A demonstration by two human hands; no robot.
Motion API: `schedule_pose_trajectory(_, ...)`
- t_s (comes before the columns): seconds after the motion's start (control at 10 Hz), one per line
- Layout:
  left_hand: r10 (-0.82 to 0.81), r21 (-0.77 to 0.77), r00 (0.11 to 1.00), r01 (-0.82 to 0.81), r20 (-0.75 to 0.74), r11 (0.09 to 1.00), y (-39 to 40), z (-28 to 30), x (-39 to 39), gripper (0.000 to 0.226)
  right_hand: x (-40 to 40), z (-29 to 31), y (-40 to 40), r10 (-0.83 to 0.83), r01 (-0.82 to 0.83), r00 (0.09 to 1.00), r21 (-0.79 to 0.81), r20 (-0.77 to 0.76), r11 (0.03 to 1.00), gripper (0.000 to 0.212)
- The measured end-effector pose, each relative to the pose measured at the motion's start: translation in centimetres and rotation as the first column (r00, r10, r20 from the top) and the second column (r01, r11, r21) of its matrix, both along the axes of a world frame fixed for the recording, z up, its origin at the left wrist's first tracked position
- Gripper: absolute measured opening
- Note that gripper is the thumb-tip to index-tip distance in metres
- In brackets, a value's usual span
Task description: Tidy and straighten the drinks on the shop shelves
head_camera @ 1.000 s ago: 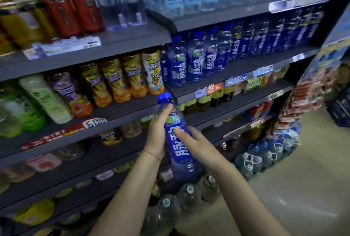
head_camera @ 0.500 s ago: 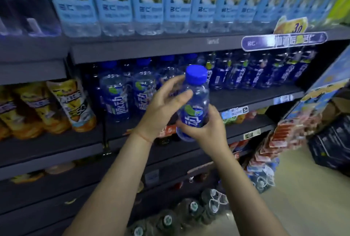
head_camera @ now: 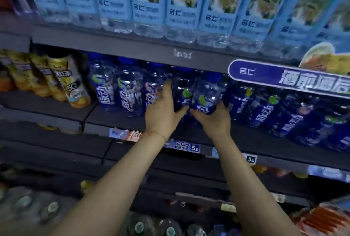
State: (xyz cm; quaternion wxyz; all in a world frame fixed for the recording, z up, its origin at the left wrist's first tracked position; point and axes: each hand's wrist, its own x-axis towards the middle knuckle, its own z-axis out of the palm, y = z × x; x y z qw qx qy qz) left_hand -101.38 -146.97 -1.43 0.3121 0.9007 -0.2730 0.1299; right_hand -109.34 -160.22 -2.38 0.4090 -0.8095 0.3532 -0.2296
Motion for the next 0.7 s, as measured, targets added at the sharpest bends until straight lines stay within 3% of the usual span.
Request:
schedule_pose_trajectory(0.2, 0.103, -0.042, 0.995, -0.103, -0.014, 0.994, -1.2, -0.4, -1.3, 0.083, -0.2, -1.4, -1.5, 0.075, -0.073, 0.993, -0.02, 0.095, 0.997, 0.101)
schedule_pose_trajectory(0.4, 0.148, -0.04, 0.988, -0.15, -0.053, 0.988, -1.5, -0.1, -1.9, 0.085, -1.3, -2.2, -1.8, 0.117, -0.117, 0.989, -0.012, 0.092, 0.993, 0.064)
schedule_pose_trajectory(0.5, 0.086, 0.019, 0.987, -0.085, -0.135, 0.996, -0.6, 0.7, -2.2, 0.089, -3.1, -1.0, -1.5, 0.144, -0.151, 0.982, 0.05, 0.124, 0.987, 0.06)
schedule_pose_trajectory(0.6, 0.054, 0.013, 0.979, -0.053, -0.199, 0.999, 1.7, 1.8, -3.2, 0.084, -5.2, -0.1, -0.6, 0.124, -0.127, 0.984, 0.023, 0.125, 0.992, 0.048)
schedule_pose_trajectory(0.7, -0.025, -0.079, 0.984, 0.012, -0.174, 0.997, 4.7, 3.2, -5.3, 0.057, -7.0, 2.2, 2.0, 0.182, -0.183, 0.961, -0.014, 0.208, 0.983, 0.023)
